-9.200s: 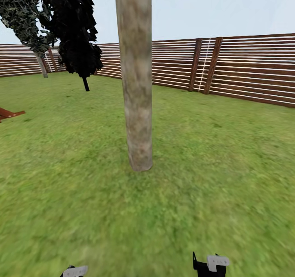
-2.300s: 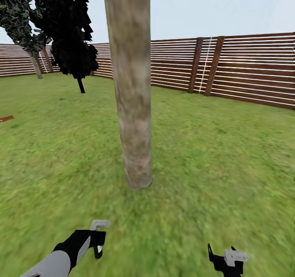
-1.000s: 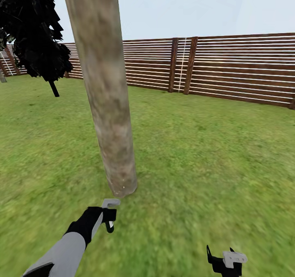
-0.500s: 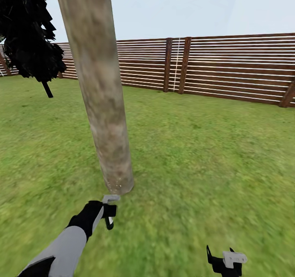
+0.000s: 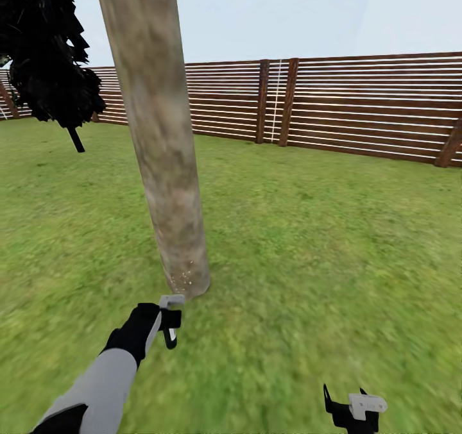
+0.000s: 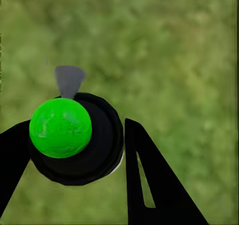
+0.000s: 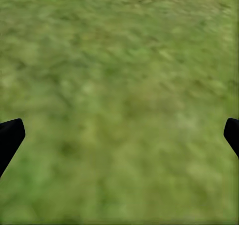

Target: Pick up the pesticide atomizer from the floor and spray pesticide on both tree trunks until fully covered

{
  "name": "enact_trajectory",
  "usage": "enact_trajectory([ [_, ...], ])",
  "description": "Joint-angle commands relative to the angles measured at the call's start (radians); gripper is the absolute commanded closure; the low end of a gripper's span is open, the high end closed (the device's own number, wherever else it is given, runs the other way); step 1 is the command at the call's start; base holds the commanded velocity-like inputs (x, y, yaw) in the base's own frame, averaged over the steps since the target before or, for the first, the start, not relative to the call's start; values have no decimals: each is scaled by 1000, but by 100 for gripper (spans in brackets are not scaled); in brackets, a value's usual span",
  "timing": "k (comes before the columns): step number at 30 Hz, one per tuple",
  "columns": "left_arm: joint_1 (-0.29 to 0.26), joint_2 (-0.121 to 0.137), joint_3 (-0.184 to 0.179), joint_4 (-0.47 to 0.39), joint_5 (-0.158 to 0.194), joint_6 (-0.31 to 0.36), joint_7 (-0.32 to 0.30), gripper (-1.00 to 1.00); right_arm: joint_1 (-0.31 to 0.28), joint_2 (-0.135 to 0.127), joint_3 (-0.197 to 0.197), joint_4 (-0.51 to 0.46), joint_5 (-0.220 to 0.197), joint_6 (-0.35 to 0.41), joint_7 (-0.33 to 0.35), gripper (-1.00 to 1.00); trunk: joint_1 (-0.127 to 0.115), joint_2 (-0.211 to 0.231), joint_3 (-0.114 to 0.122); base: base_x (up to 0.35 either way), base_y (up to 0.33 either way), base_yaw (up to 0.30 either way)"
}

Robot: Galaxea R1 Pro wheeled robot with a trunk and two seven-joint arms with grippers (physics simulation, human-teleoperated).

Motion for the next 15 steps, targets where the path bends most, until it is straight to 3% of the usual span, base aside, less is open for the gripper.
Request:
enact_trajectory([
  [1, -3, 4, 0, -13, -2, 2, 0, 100, 0, 0, 0, 0, -1, 0, -1, -100, 0, 0, 0, -2, 0, 0],
  [7, -3, 44, 1, -94, 0, 61, -5, 100, 0, 0, 0, 0, -1, 0, -1, -100, 0, 0, 0, 0, 0, -114],
  [9, -1, 37, 0, -103, 0, 69, -6, 100, 0, 0, 0, 0, -1, 0, -1, -100, 0, 0, 0, 0, 0, -60],
  [11, -1, 1, 0, -106, -1, 71, -6, 100, 0, 0, 0, 0, -1, 0, -2, -100, 0, 0, 0, 0, 0, -9],
  [13, -2, -12, -9, -106, 0, 73, -7, 100, 0, 0, 0, 0, -1, 0, -2, -100, 0, 0, 0, 0, 0, -2],
  [14, -3, -16, -31, -106, 0, 73, -7, 100, 0, 0, 0, 0, -1, 0, -2, -100, 0, 0, 0, 0, 0, 0],
  [15, -3, -16, -84, -110, 1, 110, -8, 100, 0, 0, 0, 0, -1, 0, -2, -100, 0, 0, 0, 0, 0, 0],
])
